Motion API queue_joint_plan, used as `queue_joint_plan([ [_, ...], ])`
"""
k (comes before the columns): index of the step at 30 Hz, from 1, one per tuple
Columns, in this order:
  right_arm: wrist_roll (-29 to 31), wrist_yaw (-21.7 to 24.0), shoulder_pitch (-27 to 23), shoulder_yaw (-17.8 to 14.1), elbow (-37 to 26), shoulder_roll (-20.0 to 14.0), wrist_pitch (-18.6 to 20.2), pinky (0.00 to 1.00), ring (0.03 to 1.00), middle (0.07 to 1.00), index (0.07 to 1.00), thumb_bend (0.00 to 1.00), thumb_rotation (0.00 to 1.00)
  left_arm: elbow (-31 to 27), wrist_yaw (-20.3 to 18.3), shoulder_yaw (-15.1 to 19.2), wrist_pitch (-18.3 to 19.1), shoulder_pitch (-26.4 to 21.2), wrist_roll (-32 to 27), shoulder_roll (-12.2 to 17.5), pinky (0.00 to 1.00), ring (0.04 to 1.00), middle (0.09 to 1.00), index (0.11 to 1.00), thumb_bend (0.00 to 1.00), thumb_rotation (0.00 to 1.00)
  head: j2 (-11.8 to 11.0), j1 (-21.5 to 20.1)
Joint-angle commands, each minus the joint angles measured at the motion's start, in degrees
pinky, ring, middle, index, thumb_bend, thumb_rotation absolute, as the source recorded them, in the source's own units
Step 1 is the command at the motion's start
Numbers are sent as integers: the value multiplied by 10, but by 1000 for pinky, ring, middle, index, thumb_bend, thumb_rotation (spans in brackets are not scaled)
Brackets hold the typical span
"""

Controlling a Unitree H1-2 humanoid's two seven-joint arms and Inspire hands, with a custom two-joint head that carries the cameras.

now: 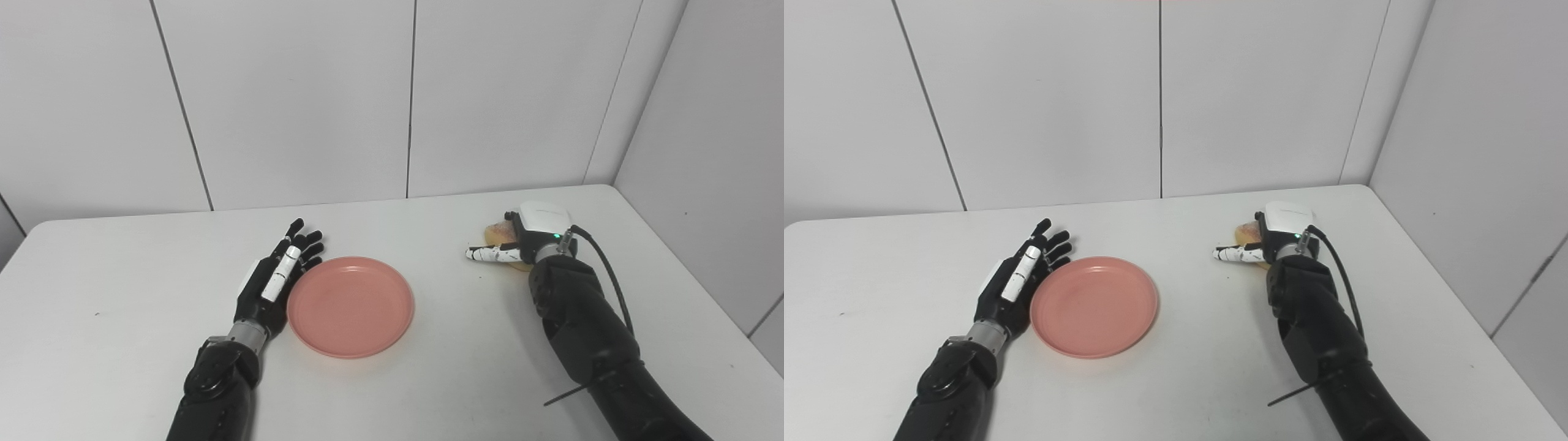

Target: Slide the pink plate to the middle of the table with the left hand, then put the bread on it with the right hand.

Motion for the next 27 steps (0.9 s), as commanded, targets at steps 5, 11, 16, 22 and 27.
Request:
queue_joint_plan([
  [5,18,-24,-22,-14,2,-6,3,282,397,510,664,770,154,18,-7,1,15,38,-9,-2,911,904,889,970,661,691,1,3],
  [11,53,-57,-19,3,9,-16,2,269,376,429,507,531,2,9,-6,2,23,40,-11,-4,903,896,876,959,632,700,1,4],
  [16,67,-67,-25,17,17,-24,2,328,437,463,496,527,0,11,-6,0,26,39,-10,-3,903,898,880,956,647,704,0,4],
  [22,72,-72,-25,20,9,-25,2,309,418,448,504,528,0,11,-6,-3,23,39,-8,-2,897,894,881,945,642,719,1,6],
  [27,71,-69,-20,19,-11,-26,3,290,390,430,507,527,0,6,-4,-4,25,40,-8,-3,899,894,881,940,638,723,5,10],
])
